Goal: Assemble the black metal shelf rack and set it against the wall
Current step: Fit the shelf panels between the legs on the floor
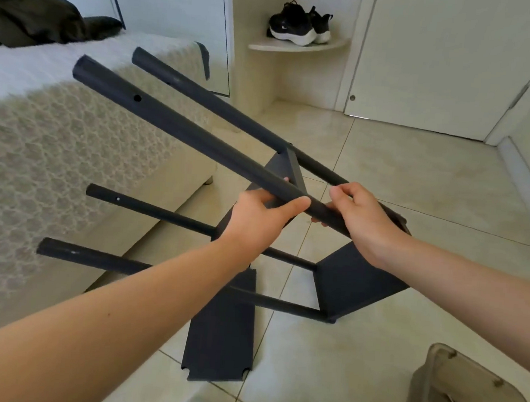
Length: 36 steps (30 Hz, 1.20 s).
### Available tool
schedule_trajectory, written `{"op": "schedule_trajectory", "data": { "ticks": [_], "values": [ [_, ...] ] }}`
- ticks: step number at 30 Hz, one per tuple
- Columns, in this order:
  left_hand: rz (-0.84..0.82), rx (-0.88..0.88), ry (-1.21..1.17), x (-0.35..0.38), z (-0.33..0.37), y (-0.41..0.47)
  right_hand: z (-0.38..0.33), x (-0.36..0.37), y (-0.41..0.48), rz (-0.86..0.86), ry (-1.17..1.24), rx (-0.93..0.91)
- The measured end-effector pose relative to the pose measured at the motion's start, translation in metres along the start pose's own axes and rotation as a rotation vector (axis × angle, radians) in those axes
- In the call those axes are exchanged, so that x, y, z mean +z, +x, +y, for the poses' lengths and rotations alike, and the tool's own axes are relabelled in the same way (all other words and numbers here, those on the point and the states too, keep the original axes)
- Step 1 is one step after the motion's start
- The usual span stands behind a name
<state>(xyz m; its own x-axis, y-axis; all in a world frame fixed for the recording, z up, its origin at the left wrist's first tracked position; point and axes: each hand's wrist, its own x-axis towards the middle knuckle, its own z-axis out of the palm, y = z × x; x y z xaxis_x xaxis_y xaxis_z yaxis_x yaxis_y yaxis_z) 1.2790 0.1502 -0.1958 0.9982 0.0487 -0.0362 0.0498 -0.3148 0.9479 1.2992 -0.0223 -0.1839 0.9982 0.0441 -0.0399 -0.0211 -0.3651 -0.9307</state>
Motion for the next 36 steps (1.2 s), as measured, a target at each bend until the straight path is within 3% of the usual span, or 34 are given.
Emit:
{"op": "schedule_trajectory", "data": {
  "ticks": [21, 36],
  "values": [
    [0.004, -0.303, -0.43, -0.003, -0.102, -0.051, 0.04, 0.053, -0.019, -0.211, -0.348, 0.042],
    [-0.023, -0.277, -0.382, -0.009, -0.126, -0.066, 0.045, 0.072, -0.037, -0.223, -0.436, 0.022]
  ]
}}
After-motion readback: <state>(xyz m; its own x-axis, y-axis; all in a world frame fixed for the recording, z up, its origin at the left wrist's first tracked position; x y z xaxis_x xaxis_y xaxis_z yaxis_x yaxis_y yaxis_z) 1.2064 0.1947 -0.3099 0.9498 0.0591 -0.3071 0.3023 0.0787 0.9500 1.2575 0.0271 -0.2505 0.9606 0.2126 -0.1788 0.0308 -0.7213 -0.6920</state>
